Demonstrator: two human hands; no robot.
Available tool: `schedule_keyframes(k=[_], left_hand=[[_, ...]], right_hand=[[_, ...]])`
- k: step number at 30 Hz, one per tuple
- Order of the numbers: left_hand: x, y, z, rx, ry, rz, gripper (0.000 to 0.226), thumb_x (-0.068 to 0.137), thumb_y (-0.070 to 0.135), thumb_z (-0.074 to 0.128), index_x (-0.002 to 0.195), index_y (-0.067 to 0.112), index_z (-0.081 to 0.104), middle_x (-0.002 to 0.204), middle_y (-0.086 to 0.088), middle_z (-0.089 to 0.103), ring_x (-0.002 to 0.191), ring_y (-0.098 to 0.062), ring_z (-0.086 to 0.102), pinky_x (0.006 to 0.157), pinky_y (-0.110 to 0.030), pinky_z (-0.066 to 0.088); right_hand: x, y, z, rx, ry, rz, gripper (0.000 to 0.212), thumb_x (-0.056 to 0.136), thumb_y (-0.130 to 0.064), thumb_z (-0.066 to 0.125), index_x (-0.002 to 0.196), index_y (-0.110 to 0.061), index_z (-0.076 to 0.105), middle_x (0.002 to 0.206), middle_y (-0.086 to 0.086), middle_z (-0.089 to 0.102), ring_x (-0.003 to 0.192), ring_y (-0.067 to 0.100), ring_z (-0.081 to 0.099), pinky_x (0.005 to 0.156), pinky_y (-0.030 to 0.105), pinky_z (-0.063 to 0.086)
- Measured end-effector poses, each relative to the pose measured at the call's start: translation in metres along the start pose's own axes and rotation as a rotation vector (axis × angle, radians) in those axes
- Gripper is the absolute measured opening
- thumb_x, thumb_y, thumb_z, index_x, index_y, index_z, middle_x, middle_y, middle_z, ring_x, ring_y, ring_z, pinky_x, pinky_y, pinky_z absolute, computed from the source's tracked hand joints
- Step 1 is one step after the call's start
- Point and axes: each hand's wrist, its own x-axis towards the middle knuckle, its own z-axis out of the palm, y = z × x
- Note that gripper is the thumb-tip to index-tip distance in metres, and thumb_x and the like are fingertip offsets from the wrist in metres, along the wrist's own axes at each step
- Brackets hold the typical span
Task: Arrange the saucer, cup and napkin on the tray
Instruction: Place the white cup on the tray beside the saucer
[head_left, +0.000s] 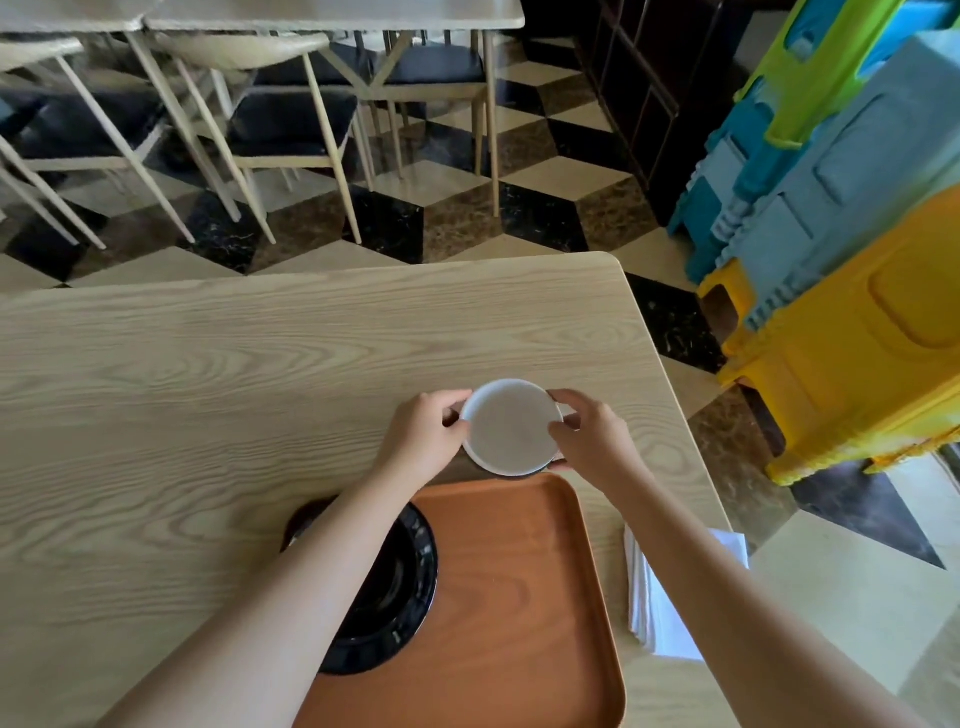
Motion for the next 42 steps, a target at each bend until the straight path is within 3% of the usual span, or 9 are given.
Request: schedule_keyframes(k=[5,11,18,23,30,34,36,39,42], left_hand=[[-0.033,-0.007,-0.003,-0.123,0.001,-0.004,0.039,0.084,0.013,0.059,0.121,0.026,0.061,0.096,-0.001,0.071,0.082,-0.023,0.068,0.086,-0.039,0.053],[-0.067,-0.024,0.005,-0.231,-0.026,-0.054,0.037,0.084,0.009,0.060,0.118,0.024,0.063,0.082,0.003,0.072,0.078,-0.022,0.070,0.082,-0.045,0.056],[-0.082,-0.031,0.011,-0.246,-0.092,-0.086,0.036,0.085,0.009,0.060,0.118,0.025,0.063,0.080,0.008,0.069,0.079,-0.016,0.069,0.077,-0.031,0.058],[-0.079,-0.027,0.011,-0.270,-0.087,-0.095,0.036,0.085,0.008,0.060,0.119,0.020,0.062,0.074,0.009,0.065,0.079,-0.014,0.066,0.071,-0.025,0.058],[-0.074,-0.026,0.011,-0.301,-0.084,-0.116,0.034,0.086,0.009,0.059,0.119,0.019,0.062,0.094,-0.001,0.072,0.090,-0.017,0.066,0.072,-0.028,0.058],[-0.076,-0.028,0.013,-0.231,-0.044,-0.087,0.031,0.084,0.013,0.061,0.114,0.023,0.066,0.086,0.005,0.072,0.085,-0.017,0.068,0.080,-0.037,0.056],[-0.077,-0.028,0.014,-0.154,-0.028,-0.050,0.026,0.085,0.015,0.060,0.108,0.022,0.068,0.086,0.003,0.073,0.082,-0.014,0.067,0.080,-0.031,0.054],[-0.081,-0.024,0.016,0.091,0.015,-0.005,0.029,0.087,0.025,0.056,0.113,0.017,0.064,0.104,-0.002,0.071,0.098,-0.020,0.064,0.081,-0.032,0.048],[-0.095,-0.016,0.014,0.380,0.207,0.107,0.034,0.088,0.028,0.053,0.117,0.013,0.060,0.114,-0.006,0.066,0.106,-0.026,0.059,0.077,-0.037,0.049]], right_hand=[[-0.027,0.002,-0.009,0.092,-0.034,-0.011,0.039,0.084,-0.006,0.052,0.118,-0.024,0.059,0.089,0.003,0.064,0.068,0.006,0.061,0.049,0.018,0.057],[-0.053,0.012,-0.003,0.114,-0.114,0.027,0.038,0.083,-0.005,0.053,0.115,-0.024,0.062,0.084,0.002,0.066,0.074,0.026,0.070,0.064,0.036,0.062],[-0.067,0.030,0.006,0.153,-0.152,0.105,0.036,0.084,-0.003,0.053,0.113,-0.021,0.063,0.085,0.002,0.064,0.077,0.027,0.068,0.066,0.038,0.061],[-0.063,0.033,0.007,0.204,-0.151,0.153,0.035,0.084,-0.004,0.053,0.114,-0.019,0.062,0.099,0.014,0.069,0.084,0.030,0.070,0.071,0.042,0.060],[-0.054,0.033,0.008,0.222,-0.149,0.171,0.037,0.084,-0.006,0.053,0.116,-0.021,0.061,0.103,0.020,0.068,0.085,0.031,0.069,0.072,0.046,0.060],[-0.055,0.031,0.007,0.196,-0.146,0.167,0.037,0.083,-0.009,0.053,0.116,-0.024,0.061,0.103,0.016,0.069,0.083,0.028,0.068,0.074,0.046,0.060],[-0.057,0.030,0.007,0.164,-0.141,0.146,0.035,0.083,-0.011,0.054,0.115,-0.025,0.061,0.102,0.014,0.070,0.088,0.031,0.069,0.077,0.046,0.059],[-0.064,0.031,0.006,0.058,-0.109,0.082,0.030,0.084,-0.020,0.057,0.114,-0.023,0.061,0.099,0.005,0.070,0.093,0.024,0.066,0.085,0.043,0.055],[-0.079,0.032,0.000,-0.148,-0.059,-0.019,0.028,0.086,-0.023,0.057,0.114,-0.021,0.060,0.106,0.002,0.068,0.097,0.019,0.061,0.080,0.029,0.047]])
